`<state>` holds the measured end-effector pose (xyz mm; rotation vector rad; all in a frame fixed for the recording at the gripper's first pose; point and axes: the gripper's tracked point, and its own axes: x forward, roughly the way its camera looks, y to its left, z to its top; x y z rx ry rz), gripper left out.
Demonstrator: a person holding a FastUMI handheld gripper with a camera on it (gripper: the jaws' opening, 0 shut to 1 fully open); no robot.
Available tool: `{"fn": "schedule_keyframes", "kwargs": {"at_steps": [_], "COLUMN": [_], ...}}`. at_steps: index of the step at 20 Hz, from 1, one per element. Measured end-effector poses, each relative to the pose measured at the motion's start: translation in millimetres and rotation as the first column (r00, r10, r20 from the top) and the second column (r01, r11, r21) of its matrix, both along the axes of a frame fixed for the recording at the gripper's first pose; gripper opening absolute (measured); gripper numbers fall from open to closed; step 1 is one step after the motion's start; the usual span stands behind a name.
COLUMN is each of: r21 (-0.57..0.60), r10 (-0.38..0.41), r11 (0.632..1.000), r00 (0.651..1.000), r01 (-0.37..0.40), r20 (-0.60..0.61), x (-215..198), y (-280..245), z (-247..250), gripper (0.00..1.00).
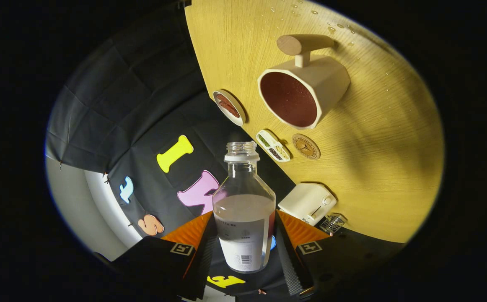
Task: Take the bottle from table, then pour the juice into the cup, finally place the bottle on the coaster
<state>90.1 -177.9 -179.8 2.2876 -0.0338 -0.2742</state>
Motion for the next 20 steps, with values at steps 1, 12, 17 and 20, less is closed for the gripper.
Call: {"fn": "schedule_keyframes", "kwargs": {"at_steps": [1,12,17,20], "r21": [-0.019,-0.588,-0.831,-0.926], "r10": [0.005,0.089,0.031,-0.037], "r11": [1.000,0.795,0.520,0.312], "r00": [1.000,0.987,0.977,0.971], "r01": [-0.006,-0.153,-0.195,-0.213], "r20": [-0.010,-0.136,-0.210,-0.236], "x": [-1,-5,-12,-10], "y": [1,18,18,14], "z": [-2,-12,-4,7], "gripper": [0.75,0.74,0.74,0.74]}}
